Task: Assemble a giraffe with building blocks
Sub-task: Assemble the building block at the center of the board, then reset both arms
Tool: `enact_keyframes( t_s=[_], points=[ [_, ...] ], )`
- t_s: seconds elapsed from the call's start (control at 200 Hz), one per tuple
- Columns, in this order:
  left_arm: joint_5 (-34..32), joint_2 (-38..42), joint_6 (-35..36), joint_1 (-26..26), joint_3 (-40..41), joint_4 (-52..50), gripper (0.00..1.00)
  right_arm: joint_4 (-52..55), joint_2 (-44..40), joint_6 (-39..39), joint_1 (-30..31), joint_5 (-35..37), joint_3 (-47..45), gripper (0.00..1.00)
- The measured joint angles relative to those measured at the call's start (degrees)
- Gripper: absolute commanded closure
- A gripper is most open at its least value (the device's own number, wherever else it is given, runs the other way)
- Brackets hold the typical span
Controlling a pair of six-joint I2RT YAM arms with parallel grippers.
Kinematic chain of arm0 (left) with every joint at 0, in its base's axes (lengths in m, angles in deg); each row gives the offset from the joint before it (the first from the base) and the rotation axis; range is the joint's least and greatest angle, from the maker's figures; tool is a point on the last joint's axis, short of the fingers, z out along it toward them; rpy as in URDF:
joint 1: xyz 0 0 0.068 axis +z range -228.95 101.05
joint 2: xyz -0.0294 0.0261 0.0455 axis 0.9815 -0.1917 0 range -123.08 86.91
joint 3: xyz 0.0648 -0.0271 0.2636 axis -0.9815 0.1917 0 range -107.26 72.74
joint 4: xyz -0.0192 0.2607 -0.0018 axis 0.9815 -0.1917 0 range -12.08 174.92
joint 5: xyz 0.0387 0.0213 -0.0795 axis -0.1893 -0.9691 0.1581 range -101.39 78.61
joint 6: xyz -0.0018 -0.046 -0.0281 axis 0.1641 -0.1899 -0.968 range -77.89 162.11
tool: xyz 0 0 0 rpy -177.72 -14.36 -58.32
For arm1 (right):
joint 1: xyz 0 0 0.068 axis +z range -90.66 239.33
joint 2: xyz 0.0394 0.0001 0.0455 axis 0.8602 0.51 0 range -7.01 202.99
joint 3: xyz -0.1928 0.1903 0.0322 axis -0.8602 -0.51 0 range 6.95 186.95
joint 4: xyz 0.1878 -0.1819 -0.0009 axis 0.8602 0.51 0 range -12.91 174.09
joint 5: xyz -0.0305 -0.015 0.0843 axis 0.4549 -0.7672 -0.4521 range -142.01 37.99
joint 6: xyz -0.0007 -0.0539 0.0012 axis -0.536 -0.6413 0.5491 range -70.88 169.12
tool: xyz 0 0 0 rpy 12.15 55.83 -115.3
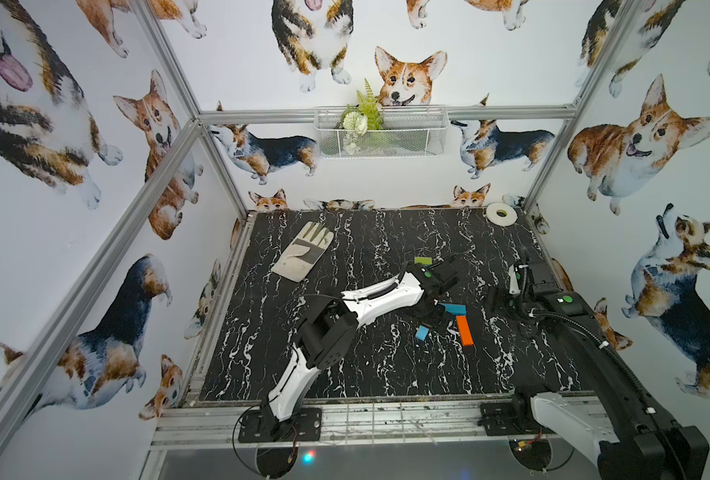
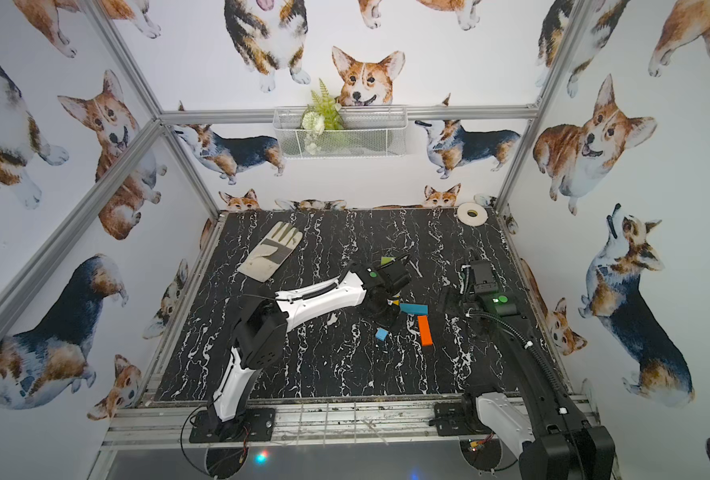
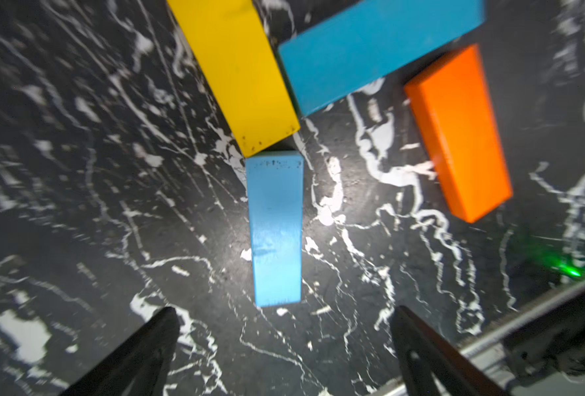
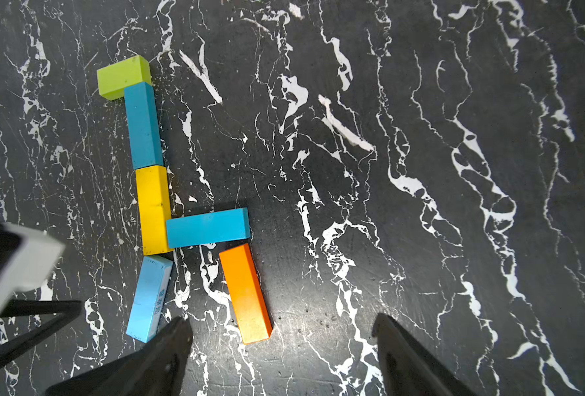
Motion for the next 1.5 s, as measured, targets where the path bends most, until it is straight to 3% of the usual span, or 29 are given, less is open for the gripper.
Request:
enact_keyframes(
  t_s=[0.135,0.165,0.235,0.355,0.496,0.586,0.781,0.921,1.046,1.131,1.276,1.502],
  points=[
    [-3.6,9.5,0.5,0.9,0.8,0.8,0.00,0.1,-0.7,0.0,0.0,0.0,0.2,0.06],
    [-4.3,12.1,0.7,1.7,1.4,1.2,0.00,0.1,-1.1,0.0,0.0,-0.1,0.5,0.00],
    [-4.7,18.2,1.0,4.9,3.9,2.2,0.00,0.1,-2.2,0.2,0.0,-0.7,2.0,0.00],
    [-5.1,28.3,1.2,13.0,9.6,4.4,0.00,0.5,-2.4,0.2,0.0,-1.6,5.8,0.01],
    [-3.1,37.6,1.4,26.6,16.2,6.9,0.00,0.7,-1.6,0.2,0.0,-1.7,9.9,0.00],
    [-7.8,42.4,1.3,36.4,20.6,10.0,0.00,0.4,-1.3,-0.3,0.0,-1.7,13.1,0.01],
    [-12.4,47.7,1.7,46.4,34.5,20.9,0.00,-6.9,-2.3,-5.6,0.1,-1.3,15.1,0.00],
    [-17.4,50.2,4.9,48.0,45.6,33.1,0.00,-15.8,-5.3,-11.4,0.1,0.3,8.0,0.00],
    [-22.3,52.4,12.8,48.3,64.5,52.8,0.00,-24.2,-6.0,-18.5,0.1,3.1,-0.4,0.01],
    [-24.9,52.2,16.2,48.8,72.8,62.1,0.00,-31.6,-5.2,-23.0,0.1,5.8,-8.3,0.01],
    [-26.8,49.5,20.3,49.5,77.6,74.3,0.00,-43.9,-0.4,-26.1,0.0,8.1,-19.0,0.01],
    [-24.4,42.6,22.9,50.8,81.8,88.1,0.00,-64.8,12.4,-26.6,0.0,10.0,-25.5,0.01]
  ],
)
